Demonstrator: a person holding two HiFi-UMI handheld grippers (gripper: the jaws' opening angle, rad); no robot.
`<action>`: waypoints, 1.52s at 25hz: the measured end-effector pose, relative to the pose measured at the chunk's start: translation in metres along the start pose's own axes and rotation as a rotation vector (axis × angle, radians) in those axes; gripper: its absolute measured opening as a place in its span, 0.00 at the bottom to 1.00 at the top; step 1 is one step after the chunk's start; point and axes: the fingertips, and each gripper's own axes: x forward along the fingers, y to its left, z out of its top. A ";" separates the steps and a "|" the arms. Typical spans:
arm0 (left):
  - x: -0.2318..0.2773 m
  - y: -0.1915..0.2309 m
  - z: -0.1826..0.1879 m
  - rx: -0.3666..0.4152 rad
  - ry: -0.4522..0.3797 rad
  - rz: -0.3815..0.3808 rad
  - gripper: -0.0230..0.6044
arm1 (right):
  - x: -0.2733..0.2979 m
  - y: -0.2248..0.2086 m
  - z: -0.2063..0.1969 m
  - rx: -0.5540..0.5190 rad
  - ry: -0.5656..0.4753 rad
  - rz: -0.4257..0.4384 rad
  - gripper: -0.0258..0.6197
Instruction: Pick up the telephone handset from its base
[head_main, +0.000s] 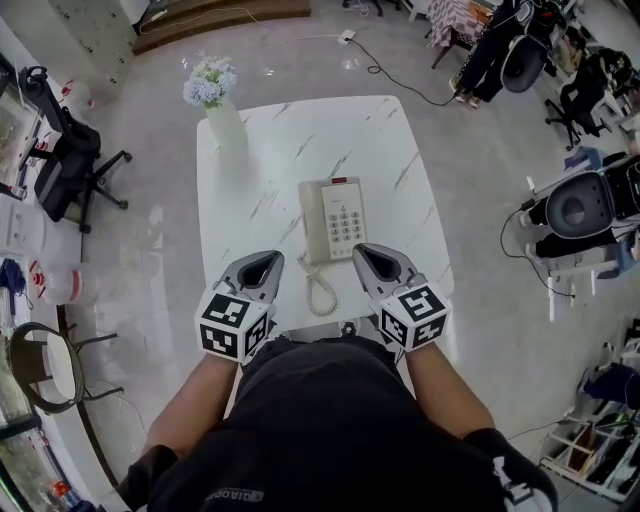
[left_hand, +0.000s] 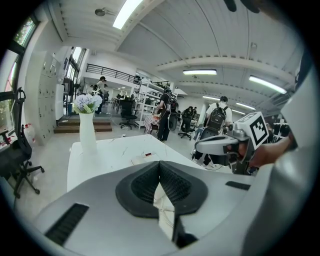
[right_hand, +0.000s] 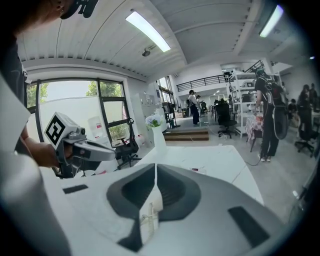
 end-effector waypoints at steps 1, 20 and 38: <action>-0.001 0.000 0.000 0.001 -0.002 0.000 0.04 | 0.001 0.000 0.001 -0.004 0.000 -0.002 0.04; -0.011 -0.006 -0.008 -0.012 -0.008 0.008 0.04 | -0.001 0.012 -0.003 -0.037 0.026 0.026 0.39; -0.036 0.023 -0.025 -0.043 -0.011 0.083 0.04 | 0.045 0.004 -0.014 0.036 0.109 -0.003 0.39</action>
